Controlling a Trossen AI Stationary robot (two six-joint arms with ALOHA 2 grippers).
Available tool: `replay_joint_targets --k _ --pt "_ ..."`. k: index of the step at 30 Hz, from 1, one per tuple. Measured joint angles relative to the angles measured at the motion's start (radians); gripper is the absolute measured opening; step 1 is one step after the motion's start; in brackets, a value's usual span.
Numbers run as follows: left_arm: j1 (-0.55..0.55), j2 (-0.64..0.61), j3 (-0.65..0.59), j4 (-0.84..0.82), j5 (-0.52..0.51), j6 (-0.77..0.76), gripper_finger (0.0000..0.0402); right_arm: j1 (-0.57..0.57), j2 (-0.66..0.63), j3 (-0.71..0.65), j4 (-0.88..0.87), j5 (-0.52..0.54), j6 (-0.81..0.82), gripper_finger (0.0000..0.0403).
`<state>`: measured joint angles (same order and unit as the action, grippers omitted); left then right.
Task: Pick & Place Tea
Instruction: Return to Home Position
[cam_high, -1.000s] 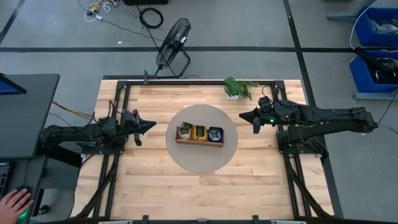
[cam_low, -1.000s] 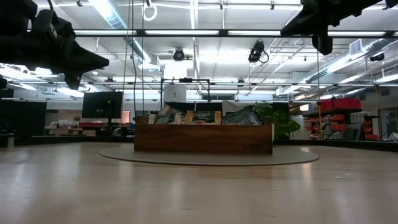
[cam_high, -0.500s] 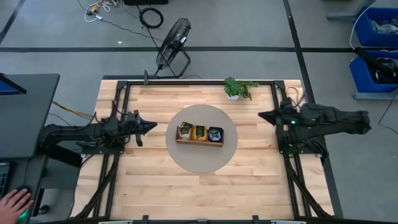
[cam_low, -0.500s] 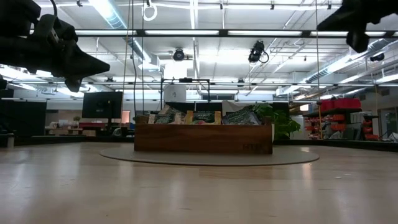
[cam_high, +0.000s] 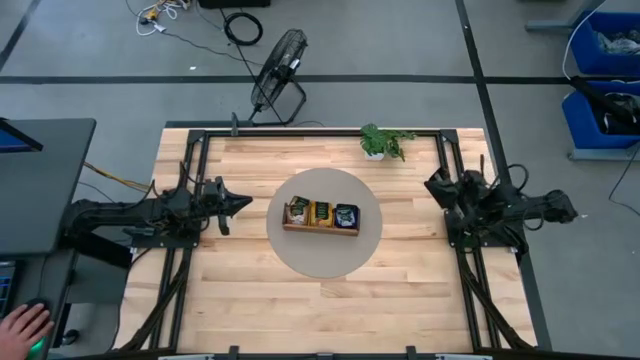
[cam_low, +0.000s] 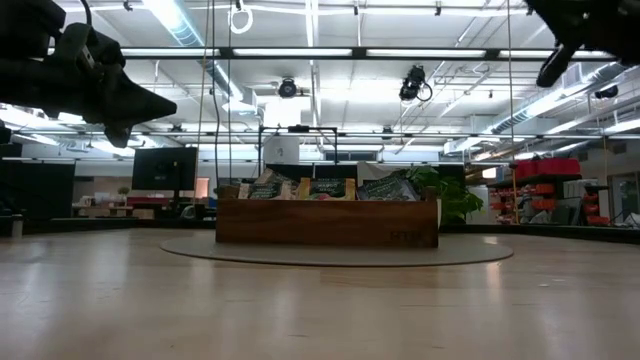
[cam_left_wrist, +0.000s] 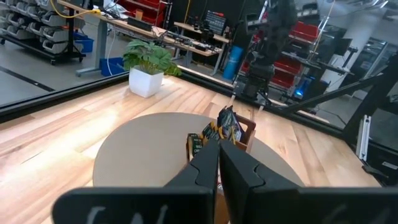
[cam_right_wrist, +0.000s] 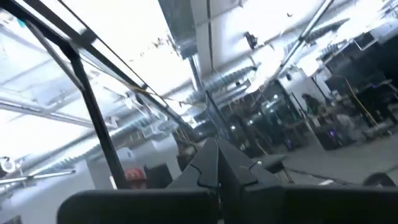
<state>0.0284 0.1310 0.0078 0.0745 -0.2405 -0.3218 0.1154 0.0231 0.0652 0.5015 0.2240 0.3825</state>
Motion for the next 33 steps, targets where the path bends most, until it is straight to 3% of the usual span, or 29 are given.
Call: replay_joint_targets --k 8,17,25,33 --pt "0.0 0.0 0.0 0.001 0.0 0.0 0.0018 -0.001 -0.023 -0.047 0.007 -0.058 -0.05 0.0" --pt "0.0 0.0 0.0 0.002 0.0 0.0 0.0018 -0.035 -0.023 -0.05 -0.422 0.009 -0.079 0.0" --pt "0.0 0.0 0.0 0.003 0.0 0.0 0.0018 -0.098 -0.018 -0.047 -0.497 -0.208 -0.178 0.0" --pt "0.0 0.0 0.0 0.004 0.0 0.0 0.0018 -0.115 -0.018 -0.047 -0.498 -0.225 -0.249 0.0001"
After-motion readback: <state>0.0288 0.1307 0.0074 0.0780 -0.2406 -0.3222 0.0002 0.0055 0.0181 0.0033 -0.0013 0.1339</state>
